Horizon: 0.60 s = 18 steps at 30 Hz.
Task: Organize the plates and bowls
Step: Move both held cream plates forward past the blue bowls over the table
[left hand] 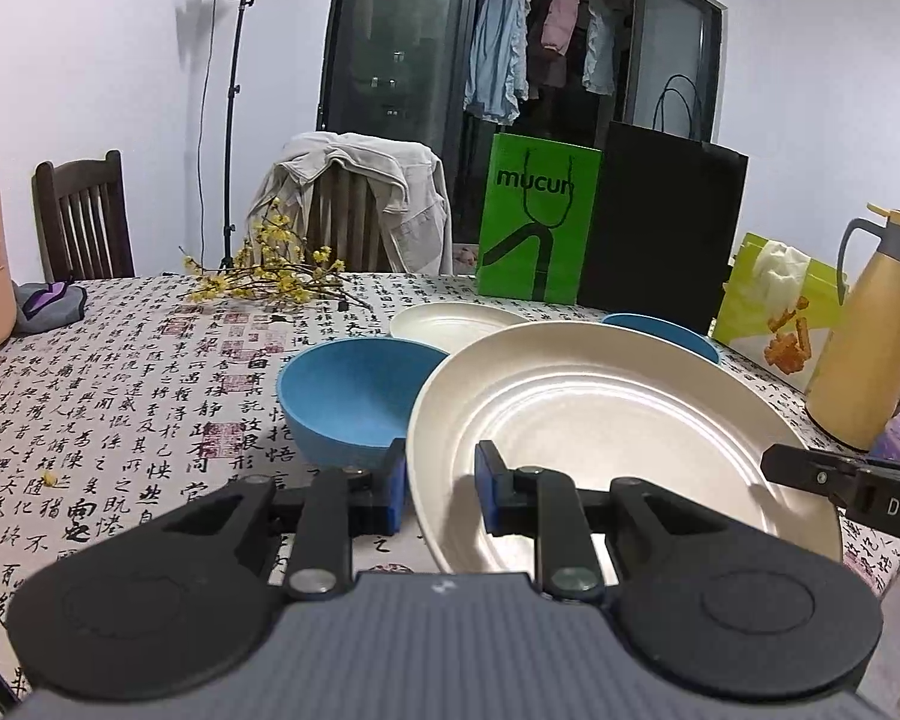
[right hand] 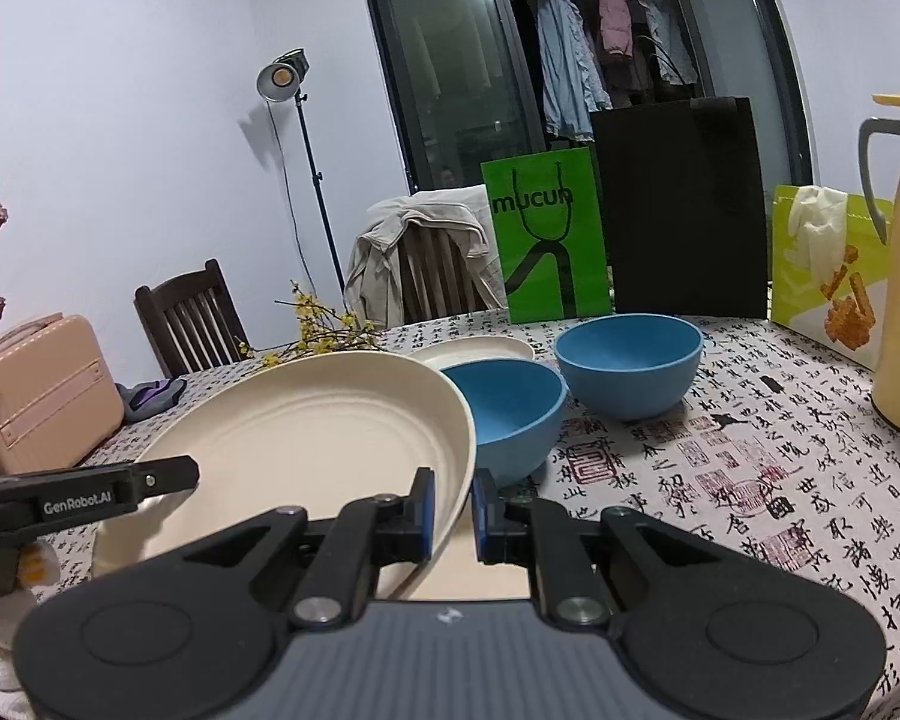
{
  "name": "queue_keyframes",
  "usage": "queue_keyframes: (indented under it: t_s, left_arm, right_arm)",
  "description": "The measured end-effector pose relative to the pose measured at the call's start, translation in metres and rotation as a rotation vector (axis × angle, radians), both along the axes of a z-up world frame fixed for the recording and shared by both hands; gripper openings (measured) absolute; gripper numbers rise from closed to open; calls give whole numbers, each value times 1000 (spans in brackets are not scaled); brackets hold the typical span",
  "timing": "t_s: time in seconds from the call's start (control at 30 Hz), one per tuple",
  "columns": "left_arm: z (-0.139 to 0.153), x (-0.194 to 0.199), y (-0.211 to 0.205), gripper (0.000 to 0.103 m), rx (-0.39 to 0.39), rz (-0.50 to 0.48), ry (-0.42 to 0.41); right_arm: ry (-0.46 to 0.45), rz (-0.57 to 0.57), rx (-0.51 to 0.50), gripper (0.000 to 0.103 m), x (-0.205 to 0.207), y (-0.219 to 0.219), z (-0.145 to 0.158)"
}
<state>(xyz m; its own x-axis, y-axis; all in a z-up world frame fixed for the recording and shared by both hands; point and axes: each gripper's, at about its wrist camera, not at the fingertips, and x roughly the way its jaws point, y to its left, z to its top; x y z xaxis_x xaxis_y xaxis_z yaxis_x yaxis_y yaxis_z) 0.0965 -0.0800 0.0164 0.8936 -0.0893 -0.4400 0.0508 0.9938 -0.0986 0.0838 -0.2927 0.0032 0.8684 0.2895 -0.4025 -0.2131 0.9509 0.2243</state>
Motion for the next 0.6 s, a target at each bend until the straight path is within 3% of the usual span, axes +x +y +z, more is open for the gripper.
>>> queue_keyframes:
  t_s: [0.6]
  left_arm:
    - [-15, 6, -23, 22, 17, -37, 28]
  right_arm:
    - [40, -40, 9, 13, -4, -22, -19]
